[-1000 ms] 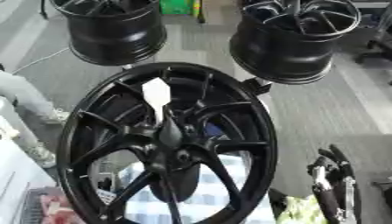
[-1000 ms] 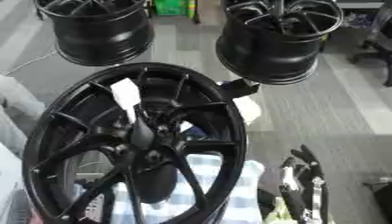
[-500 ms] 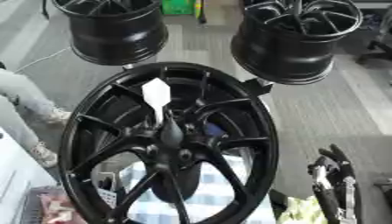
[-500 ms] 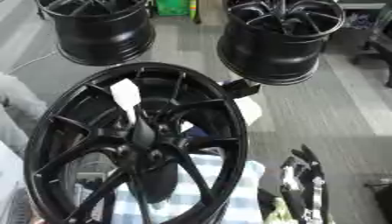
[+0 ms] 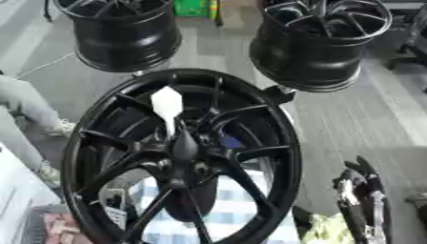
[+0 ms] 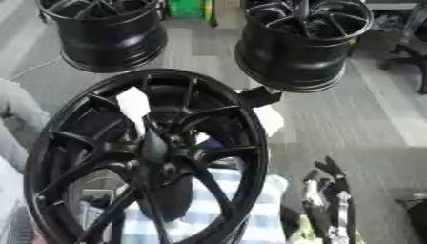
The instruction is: Pull the pin out of the wheel hub.
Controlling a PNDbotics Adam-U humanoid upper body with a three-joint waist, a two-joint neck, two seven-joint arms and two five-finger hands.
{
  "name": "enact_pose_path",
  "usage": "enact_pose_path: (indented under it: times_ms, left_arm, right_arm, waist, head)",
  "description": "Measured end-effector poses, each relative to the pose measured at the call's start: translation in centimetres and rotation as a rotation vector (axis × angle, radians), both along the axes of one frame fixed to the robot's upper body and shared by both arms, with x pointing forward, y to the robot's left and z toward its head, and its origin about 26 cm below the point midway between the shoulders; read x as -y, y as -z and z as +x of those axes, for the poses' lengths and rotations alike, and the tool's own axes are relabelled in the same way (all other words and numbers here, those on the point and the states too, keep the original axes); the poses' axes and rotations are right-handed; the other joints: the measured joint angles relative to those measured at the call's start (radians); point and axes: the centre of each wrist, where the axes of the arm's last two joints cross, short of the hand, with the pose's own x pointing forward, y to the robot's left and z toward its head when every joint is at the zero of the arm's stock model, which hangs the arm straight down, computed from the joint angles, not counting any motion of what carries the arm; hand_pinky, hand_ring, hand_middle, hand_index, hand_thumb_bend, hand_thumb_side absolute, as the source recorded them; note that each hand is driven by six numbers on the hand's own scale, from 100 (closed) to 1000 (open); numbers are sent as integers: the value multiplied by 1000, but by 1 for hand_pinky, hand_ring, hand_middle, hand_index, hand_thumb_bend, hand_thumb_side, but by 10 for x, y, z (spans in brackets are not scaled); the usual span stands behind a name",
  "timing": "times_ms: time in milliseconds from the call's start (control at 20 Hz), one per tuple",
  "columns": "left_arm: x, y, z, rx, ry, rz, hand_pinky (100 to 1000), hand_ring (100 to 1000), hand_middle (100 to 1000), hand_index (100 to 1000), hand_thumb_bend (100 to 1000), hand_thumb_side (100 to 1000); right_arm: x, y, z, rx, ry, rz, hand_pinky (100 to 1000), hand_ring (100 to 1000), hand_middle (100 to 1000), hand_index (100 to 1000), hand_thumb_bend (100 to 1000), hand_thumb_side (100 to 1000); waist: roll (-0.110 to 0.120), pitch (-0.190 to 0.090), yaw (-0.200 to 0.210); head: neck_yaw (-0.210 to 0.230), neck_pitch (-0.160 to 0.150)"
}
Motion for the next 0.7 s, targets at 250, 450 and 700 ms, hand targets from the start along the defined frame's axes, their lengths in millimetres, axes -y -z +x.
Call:
enact_pose_path:
  times_ms: [250,450,700]
  left_arm:
    - [39,8,-19,198,-27,-332,738,676,738,858,100,637]
    - [62,12,-31,298,-73,-511,715,649,710,855,100,642]
    - [90,32,-41,355,-147,-716,714,649,713,874,100,679]
  right_arm:
    - [1,0,0,3,6,-1,520,541,734,896,100,545]
    - [1,0,1,5,8,0,520,541,734,897,100,543]
    - [1,0,0,5,10,0,520,541,734,898,100,541]
  waist:
    - [0,0,7]
    - [1,-1,15]
    - [0,-4,28]
  head:
    - [-5,-8]
    - [-5,-8]
    - [4,-8]
